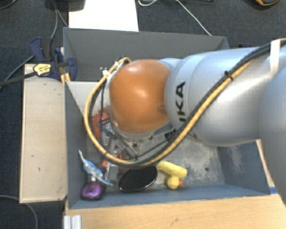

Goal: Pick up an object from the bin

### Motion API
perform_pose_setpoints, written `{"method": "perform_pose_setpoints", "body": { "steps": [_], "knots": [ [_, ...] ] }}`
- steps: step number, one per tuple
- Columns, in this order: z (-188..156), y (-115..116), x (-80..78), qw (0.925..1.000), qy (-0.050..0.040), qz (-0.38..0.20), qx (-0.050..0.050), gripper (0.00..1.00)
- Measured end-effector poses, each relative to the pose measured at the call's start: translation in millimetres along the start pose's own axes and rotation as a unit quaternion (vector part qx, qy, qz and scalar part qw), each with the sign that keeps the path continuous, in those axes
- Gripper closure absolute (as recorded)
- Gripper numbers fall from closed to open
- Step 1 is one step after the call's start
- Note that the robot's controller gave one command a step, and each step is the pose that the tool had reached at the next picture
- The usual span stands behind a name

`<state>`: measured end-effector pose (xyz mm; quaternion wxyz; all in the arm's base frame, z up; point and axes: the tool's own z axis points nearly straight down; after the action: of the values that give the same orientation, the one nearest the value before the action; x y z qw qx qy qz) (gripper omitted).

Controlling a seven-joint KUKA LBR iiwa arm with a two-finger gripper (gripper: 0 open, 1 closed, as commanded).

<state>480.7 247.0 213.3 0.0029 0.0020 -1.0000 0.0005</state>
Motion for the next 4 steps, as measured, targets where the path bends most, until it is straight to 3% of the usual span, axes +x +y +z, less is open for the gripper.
{"method": "perform_pose_setpoints", "body": {
  "steps": [1, 2, 3, 4],
  "knots": [
    [-3, -1, -0.6, 1.0, -0.0019, 0.002, -0.001, 0.0],
    [-50, -18, -6.1, 0.9866, -0.004, -0.163, -0.001, 0.0],
    [63, -100, -27.6, 0.9995, -0.0039, -0.03, -0.001, 0.0],
    [51, -93, -24.0, 0.964, -0.0059, -0.266, -0.001, 0.0]
  ]
}}
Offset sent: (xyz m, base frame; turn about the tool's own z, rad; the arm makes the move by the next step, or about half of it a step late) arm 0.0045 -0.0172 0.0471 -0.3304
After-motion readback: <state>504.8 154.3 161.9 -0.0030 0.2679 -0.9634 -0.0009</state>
